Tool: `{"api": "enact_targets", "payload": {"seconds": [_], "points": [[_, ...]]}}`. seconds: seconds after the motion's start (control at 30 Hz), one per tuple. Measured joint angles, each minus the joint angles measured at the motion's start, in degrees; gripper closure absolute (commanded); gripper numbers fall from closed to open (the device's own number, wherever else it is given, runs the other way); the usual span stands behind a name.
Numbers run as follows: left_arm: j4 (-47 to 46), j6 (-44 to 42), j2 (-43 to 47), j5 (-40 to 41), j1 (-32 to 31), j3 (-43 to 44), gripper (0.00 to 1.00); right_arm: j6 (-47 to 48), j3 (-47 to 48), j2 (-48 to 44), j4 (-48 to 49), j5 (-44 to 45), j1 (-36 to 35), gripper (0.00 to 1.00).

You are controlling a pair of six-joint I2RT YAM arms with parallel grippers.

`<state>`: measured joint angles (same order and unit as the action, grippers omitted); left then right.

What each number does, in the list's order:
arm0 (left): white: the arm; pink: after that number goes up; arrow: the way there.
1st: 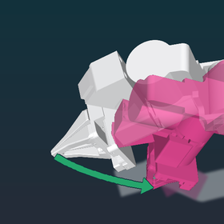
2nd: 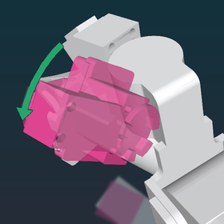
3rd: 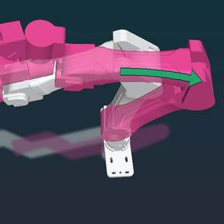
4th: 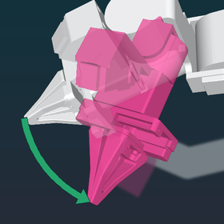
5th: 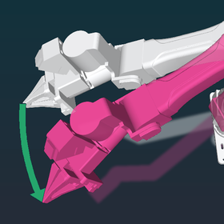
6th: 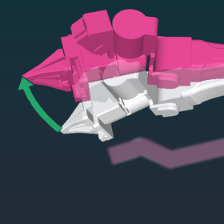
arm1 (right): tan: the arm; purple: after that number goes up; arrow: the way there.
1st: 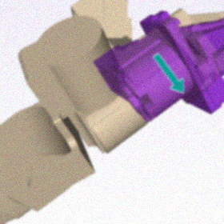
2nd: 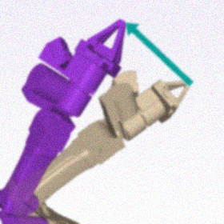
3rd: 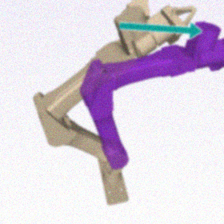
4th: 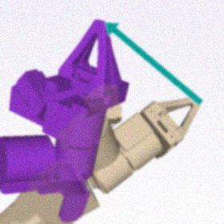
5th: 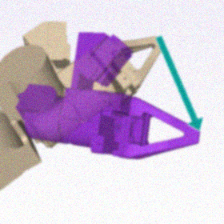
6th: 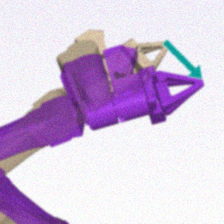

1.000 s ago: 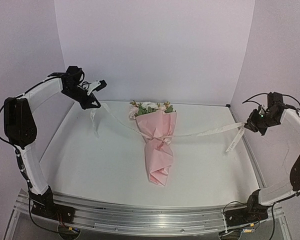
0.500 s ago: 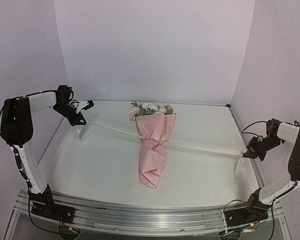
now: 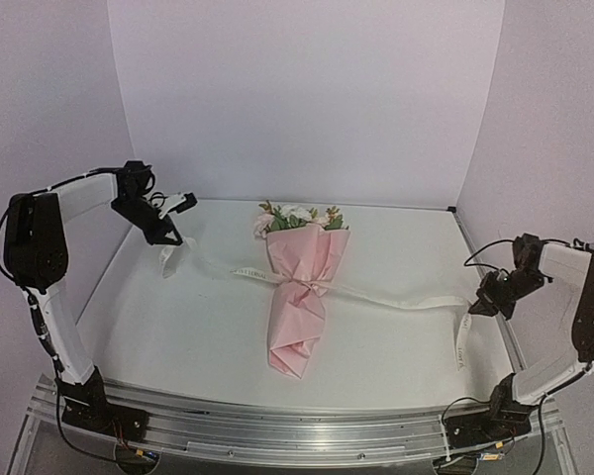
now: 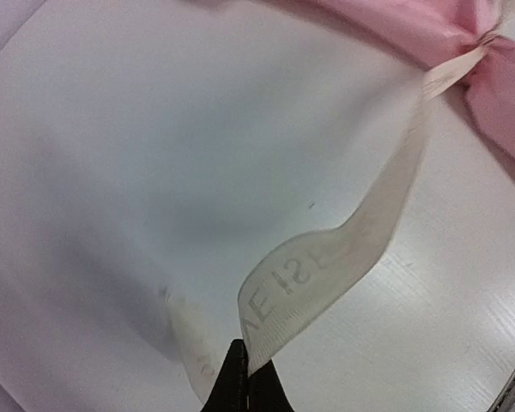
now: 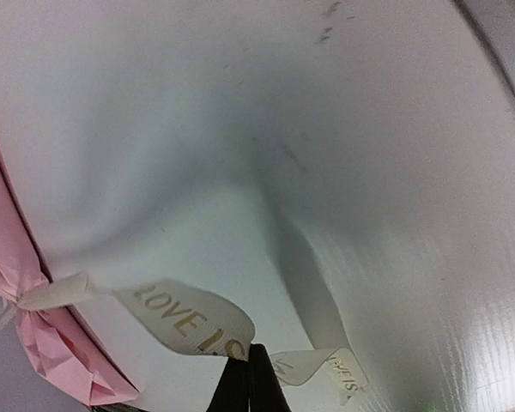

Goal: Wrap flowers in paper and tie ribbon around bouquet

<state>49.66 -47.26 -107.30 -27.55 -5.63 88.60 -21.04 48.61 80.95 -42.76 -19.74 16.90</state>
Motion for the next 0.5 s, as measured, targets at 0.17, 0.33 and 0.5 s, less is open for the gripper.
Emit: {"api": "enact_targets", "payload": {"seconds": [0.17,0.33,0.5], "points": [[8.7,4.6,0.1,-12.6,-11.7,20.4,1.00,0.1,2.4,0.0,0.2,-2.7,-8.3,0.95],[13.2,6.8,4.0,-21.5,-17.5,25.8,1.00,1.2,5.9,0.0,1.1,-5.9,-17.4,0.91],[16.5,8.4,4.4,-25.0,-21.9,25.8,1.00,1.1,6.4,0.1,1.4,-8.7,-23.2,0.15]]}}
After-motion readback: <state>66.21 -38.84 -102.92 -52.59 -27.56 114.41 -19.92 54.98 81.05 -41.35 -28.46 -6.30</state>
